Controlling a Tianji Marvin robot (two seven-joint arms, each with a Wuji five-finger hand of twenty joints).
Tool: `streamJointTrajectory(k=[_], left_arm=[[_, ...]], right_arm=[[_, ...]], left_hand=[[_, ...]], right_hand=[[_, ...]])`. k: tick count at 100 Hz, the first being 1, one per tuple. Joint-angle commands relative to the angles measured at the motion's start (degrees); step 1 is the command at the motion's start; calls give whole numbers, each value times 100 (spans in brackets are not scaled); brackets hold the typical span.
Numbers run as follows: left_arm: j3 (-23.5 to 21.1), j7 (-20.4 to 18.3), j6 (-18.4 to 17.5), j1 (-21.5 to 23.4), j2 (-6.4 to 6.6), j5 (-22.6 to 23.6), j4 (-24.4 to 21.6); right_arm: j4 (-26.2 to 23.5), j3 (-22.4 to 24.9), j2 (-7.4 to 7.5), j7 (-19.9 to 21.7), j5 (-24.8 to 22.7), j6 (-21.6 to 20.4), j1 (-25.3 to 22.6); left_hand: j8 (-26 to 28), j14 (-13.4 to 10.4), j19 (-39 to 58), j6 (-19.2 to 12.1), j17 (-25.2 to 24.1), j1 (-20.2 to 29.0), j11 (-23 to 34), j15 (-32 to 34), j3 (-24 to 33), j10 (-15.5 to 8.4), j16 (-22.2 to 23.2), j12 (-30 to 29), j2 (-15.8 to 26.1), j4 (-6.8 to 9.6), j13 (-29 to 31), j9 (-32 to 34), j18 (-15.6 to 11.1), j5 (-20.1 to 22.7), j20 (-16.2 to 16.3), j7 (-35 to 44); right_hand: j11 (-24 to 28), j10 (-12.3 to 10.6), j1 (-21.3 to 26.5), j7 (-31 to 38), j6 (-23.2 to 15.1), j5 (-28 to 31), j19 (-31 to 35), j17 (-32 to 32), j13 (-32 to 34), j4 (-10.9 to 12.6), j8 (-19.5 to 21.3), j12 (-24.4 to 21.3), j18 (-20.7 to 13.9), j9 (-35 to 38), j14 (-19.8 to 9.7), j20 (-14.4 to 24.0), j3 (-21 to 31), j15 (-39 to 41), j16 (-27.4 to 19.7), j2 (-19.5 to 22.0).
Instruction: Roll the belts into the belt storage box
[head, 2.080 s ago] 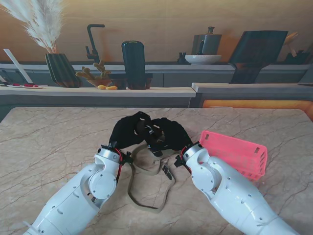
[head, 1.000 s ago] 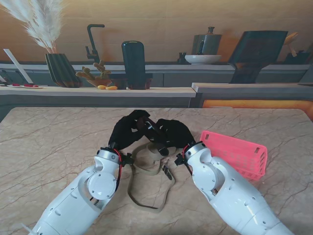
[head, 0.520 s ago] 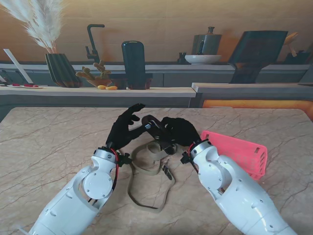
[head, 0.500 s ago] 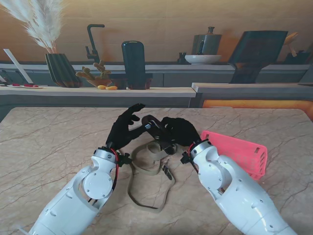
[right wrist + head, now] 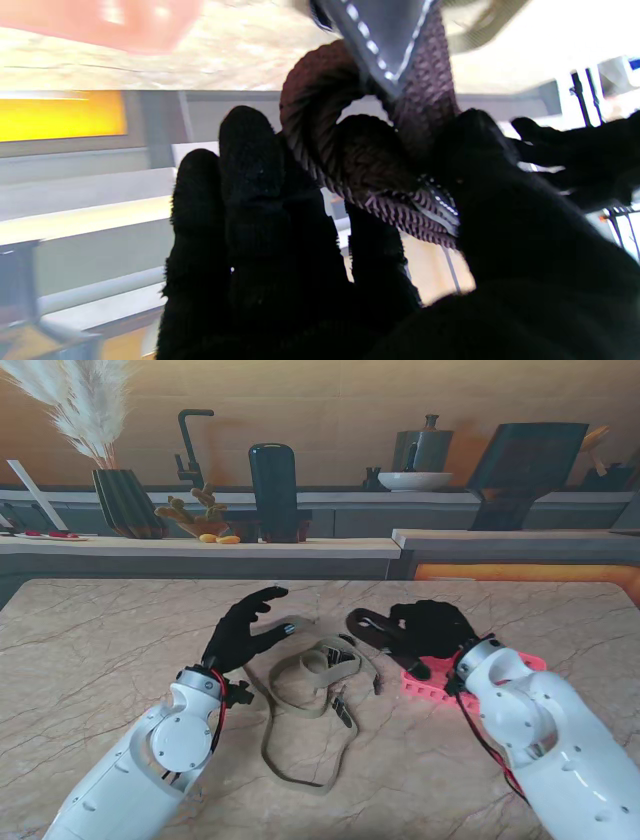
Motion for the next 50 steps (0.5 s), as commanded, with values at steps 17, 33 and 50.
streamJointTrajectory(k=[17,33,50], left_arm=[[47,-47,68,29,-6,-13,14],[75,-49,89,25,-9,-22,35],[85,-48,133,28,-7,-3,41]], right_arm=[[-408,654,235,576,-578,-69,-561],[-512,964,266,746,-1044,33,-810],[-404,1108,283,819,-1356,205,-861]], left_hand=[[64,-129,-137,-135,-79,196,-173,-126,-205,-4,-64,-12,275,164,-160,99,40,129,172,-194],[91,-133,-155,-133,-70,243,-181,-128,-246,-13,-58,2,304,164,-152,103,26,166,202,-185],[111,-121,-176,-128,-81,271,-184,-130,-285,-6,-53,10,325,166,-159,103,37,186,224,-179]], right_hand=[[317,20,926,802,-808,735,242,65,130,204,496,232,102,308,80,270,1233,278,191,451],[305,67,934,764,-740,766,252,83,164,206,509,265,145,332,123,338,1264,288,215,426],[285,82,940,747,-714,787,248,72,162,206,526,281,168,333,142,379,1290,279,226,404]])
